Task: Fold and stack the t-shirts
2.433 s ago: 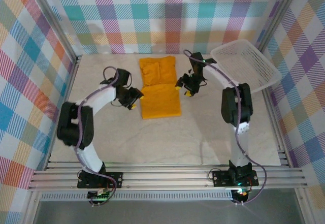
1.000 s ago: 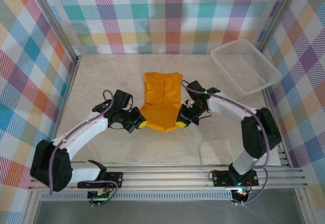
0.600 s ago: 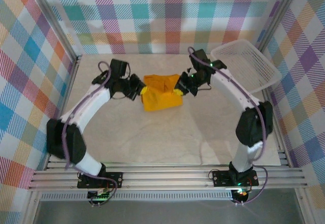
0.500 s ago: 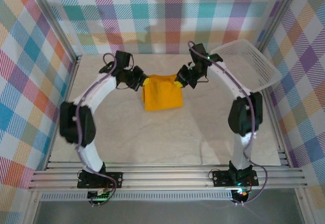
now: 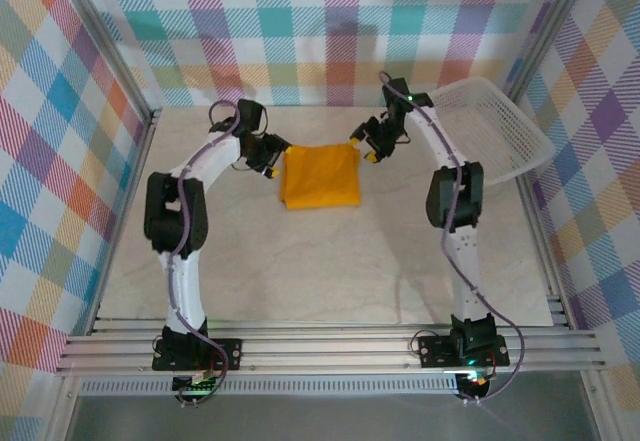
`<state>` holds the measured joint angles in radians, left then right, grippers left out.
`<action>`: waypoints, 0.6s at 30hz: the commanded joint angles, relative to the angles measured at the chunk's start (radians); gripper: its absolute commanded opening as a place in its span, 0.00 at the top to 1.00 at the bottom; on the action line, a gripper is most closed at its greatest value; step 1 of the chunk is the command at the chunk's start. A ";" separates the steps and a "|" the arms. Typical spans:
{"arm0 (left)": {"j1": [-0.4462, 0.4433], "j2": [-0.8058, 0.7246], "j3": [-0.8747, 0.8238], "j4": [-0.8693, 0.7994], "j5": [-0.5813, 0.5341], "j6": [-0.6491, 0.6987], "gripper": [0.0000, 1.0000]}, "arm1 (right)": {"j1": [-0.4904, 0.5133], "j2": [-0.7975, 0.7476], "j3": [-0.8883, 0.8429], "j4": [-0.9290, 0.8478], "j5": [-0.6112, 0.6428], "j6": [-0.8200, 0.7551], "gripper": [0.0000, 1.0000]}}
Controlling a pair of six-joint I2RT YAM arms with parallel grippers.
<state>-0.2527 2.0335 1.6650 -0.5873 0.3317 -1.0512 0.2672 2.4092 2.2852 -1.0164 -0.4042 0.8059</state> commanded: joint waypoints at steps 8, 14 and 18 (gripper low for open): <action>-0.351 -0.296 -0.474 0.398 -0.106 -0.489 0.28 | 0.020 -0.850 -1.102 0.673 -0.022 0.012 0.48; -0.407 -0.098 -0.393 0.588 -0.239 -0.654 0.24 | 0.017 -1.086 -1.272 0.619 -0.044 0.006 0.47; -0.410 0.018 -0.318 0.602 -0.287 -0.693 0.25 | 0.002 -1.173 -1.301 0.558 -0.063 -0.024 0.47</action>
<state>-0.6605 2.0102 1.2922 -0.0601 0.1314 -1.6634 0.2813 1.2949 0.9932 -0.4515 -0.4355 0.8062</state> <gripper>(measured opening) 0.753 0.530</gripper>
